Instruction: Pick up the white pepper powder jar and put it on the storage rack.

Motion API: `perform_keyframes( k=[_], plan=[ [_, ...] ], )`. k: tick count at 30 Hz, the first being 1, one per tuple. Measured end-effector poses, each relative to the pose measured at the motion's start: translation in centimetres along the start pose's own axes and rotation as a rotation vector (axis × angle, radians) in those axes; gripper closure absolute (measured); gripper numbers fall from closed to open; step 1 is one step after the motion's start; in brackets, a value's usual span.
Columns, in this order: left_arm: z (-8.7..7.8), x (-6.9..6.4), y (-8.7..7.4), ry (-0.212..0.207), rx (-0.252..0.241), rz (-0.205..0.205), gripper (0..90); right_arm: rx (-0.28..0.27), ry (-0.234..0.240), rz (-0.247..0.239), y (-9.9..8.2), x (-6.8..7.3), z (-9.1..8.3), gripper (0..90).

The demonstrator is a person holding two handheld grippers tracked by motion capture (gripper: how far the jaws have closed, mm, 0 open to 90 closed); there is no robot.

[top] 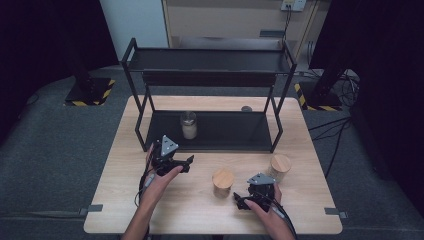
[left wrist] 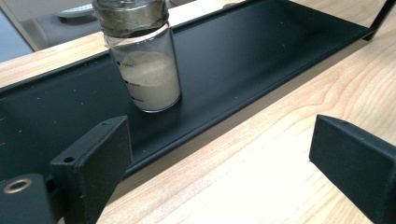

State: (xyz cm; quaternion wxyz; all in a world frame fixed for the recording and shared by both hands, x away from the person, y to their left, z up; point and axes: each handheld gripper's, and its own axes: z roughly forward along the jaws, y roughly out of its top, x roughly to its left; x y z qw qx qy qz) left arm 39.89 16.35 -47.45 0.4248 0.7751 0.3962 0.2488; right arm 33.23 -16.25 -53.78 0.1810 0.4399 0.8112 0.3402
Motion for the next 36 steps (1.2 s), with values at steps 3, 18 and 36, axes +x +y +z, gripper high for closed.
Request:
perform_keyframes(
  k=[3, 18, 36],
  plan=[
    [-0.3, -0.1, -0.1, 0.005, -0.009, 0.002, 4.6, 0.001, 0.0, 0.001, 0.0, 0.0, 0.0, 1.9],
    [-1.5, 0.3, -1.0, 0.001, -0.003, -0.008, 4.6, 0.0, 0.0, 0.0, 0.0, 0.0, 0.0, 1.9],
    [-3.3, 0.2, -2.0, -0.01, 0.029, -0.002, 4.7, 0.0, 0.0, 0.0, 0.0, 0.0, 0.0, 1.9]
  ],
)
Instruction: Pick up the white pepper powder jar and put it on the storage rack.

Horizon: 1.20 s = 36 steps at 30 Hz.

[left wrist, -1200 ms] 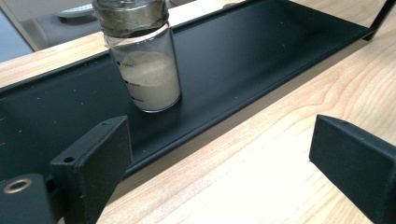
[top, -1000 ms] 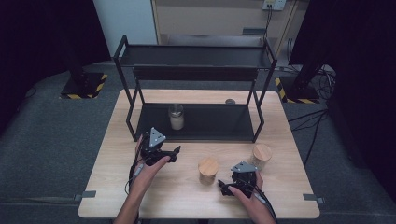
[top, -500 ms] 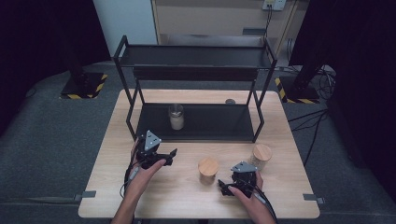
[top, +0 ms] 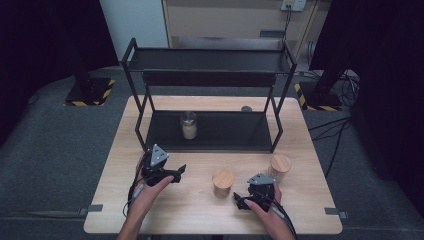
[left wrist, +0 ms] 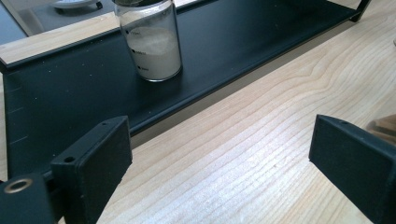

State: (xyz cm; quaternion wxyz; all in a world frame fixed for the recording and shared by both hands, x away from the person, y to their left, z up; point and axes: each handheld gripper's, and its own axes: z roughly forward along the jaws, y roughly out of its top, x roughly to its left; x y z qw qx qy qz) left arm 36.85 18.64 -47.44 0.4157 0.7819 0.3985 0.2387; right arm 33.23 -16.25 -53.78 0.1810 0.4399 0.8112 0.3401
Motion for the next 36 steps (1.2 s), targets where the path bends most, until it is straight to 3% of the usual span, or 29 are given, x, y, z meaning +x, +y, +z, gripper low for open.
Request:
perform_keyframes(
  k=[6, 36],
  plan=[
    [-0.4, -0.1, -0.2, 0.0, 0.013, 0.002, 4.7, 0.0, 0.0, 0.0, 0.0, 0.0, 0.0, 1.9],
    [-2.6, 1.3, -4.9, 0.033, 0.061, -0.103, 4.6, 0.0, 0.0, 0.0, 0.0, 0.0, 0.0, 1.9]
  ],
)
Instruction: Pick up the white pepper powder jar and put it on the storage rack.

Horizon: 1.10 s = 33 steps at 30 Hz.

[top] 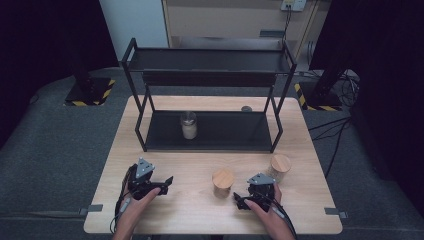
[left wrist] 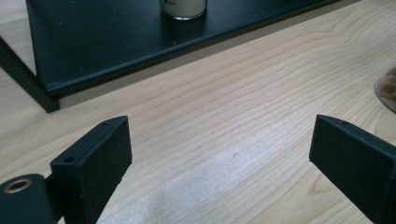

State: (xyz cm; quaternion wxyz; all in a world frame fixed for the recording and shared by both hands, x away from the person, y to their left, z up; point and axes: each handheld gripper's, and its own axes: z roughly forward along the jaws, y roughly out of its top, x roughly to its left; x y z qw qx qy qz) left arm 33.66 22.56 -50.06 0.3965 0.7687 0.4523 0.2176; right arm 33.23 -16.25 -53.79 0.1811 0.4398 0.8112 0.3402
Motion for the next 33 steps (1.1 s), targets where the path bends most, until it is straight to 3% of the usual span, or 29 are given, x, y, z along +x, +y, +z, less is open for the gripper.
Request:
perform_keyframes(
  k=[9, 18, 24, 33],
  plan=[
    [-0.1, 0.5, -1.4, 0.051, 0.057, -0.007, 4.6, 0.0, 0.0, 0.0, 0.0, 0.0, 0.0, 1.9],
    [0.5, 0.7, -2.0, 0.073, 0.094, -0.021, 3.8, 0.0, 0.0, 0.0, 0.0, 0.0, 0.0, 1.9],
    [1.0, 0.7, -2.3, 0.081, 0.132, -0.041, 3.8, 0.0, 0.0, 0.001, 0.0, 0.0, 0.0, 1.9],
    [1.4, 0.7, -2.7, 0.082, 0.144, -0.044, 3.7, 0.0, 0.0, 0.0, 0.0, 0.0, 0.0, 1.9]
  ],
)
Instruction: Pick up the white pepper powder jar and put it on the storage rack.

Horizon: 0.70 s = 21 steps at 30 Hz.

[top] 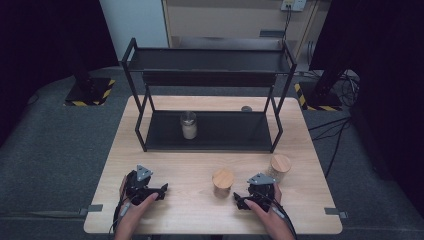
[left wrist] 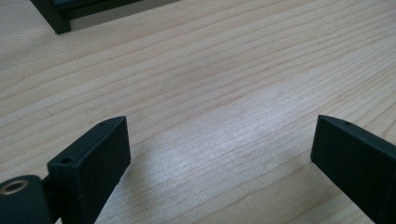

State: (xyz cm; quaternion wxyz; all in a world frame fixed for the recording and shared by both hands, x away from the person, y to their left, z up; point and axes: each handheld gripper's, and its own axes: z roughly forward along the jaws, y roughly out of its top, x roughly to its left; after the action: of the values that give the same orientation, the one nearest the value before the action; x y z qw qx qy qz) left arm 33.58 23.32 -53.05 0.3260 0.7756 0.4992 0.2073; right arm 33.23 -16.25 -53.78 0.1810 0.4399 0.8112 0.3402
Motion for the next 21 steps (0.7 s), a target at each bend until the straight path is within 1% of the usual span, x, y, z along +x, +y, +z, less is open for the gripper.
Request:
perform_keyframes(
  k=[5, 7, 9, 13, 16, 21],
  plan=[
    [0.33, 0.21, -0.29, 0.003, 0.005, 0.004, 3.6, 0.0, 0.0, 0.0, 0.0, 0.0, 0.0, 1.9],
    [0.29, 0.27, -0.27, 0.009, -0.004, 0.007, 2.9, 0.0, 0.0, 0.0, 0.0, 0.0, 0.0, 1.9],
    [0.4, 0.33, -0.24, 0.008, 0.007, 0.004, 3.0, 0.001, 0.0, 0.002, 0.0, 0.01, 0.0, 1.9],
    [0.56, 0.4, -0.14, 0.016, 0.017, -0.003, 0.2, 0.0, 0.0, 0.0, 0.0, 0.0, 0.0, 1.9],
    [0.64, 0.41, -0.08, 0.021, 0.019, -0.014, 0.0, 0.001, 0.0, 0.002, 0.0, 0.02, -0.01, 1.9],
    [0.7, 0.39, -0.02, 0.024, 0.018, -0.017, 0.0, 0.0, 0.0, 0.0, 0.0, 0.0, 0.0, 1.9]
  ],
)
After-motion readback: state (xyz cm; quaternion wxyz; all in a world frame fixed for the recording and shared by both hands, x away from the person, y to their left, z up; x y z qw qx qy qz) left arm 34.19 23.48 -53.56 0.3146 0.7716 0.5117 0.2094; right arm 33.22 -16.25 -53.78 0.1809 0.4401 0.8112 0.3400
